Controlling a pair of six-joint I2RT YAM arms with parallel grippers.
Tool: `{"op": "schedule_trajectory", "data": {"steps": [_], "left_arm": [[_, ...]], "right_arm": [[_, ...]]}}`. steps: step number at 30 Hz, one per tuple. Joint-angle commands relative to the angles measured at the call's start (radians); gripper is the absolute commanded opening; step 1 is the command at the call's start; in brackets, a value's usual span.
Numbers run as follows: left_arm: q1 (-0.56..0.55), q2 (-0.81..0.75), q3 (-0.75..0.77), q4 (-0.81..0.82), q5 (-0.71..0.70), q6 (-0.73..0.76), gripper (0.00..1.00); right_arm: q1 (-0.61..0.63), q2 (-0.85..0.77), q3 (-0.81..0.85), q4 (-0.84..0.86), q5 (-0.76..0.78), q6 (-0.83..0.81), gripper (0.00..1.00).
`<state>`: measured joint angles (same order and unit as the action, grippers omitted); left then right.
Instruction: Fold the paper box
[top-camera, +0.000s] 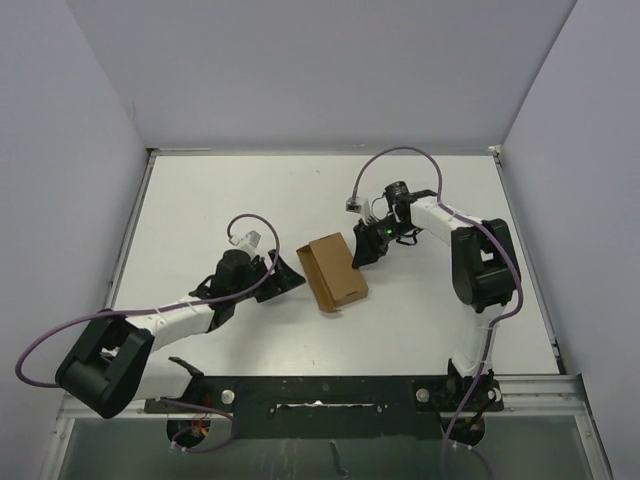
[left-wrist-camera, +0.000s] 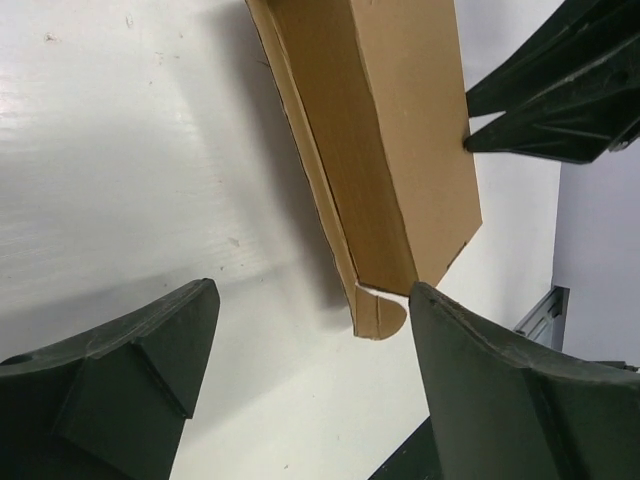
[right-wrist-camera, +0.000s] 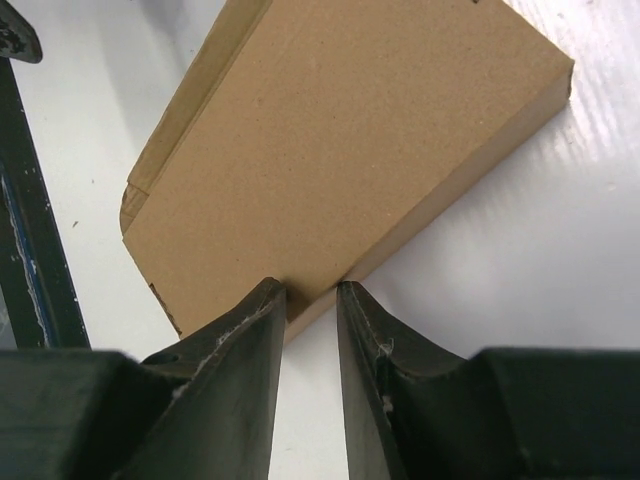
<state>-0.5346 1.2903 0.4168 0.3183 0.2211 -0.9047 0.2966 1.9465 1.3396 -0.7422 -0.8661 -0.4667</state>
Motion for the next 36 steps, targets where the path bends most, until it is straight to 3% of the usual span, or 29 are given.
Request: {"op": "schedule_trajectory", "data": {"steps": [1,7,11,21,30,36], "left_arm": [[0.004,-0.006,-0.021,0.142,0.000,-0.048,0.79],[0.000,0.081,-0.055,0.318,-0.035,-0.161,0.98],[0.001,0.137,-0.053,0.401,-0.056,-0.189,0.98],[0.016,0.247,0.067,0.296,-0.129,-0.222,0.97],[0.018,0.348,0.120,0.301,-0.164,-0.278,0.77],[0.022,0.389,0.138,0.302,-0.166,-0.281,0.69]], "right_arm": [[0.012,0.055,0.120,-0.086,0.014,-0.097,0.27],[0.041,0.138,0.256,-0.204,0.010,-0.228,0.25],[0.068,0.166,0.307,-0.237,0.022,-0.322,0.25],[0.100,0.196,0.432,-0.323,0.011,-0.457,0.27],[0.102,0.039,0.313,-0.227,0.113,-0.469,0.46],[0.130,-0.231,0.025,-0.106,-0.016,-0.651,0.54]]}}
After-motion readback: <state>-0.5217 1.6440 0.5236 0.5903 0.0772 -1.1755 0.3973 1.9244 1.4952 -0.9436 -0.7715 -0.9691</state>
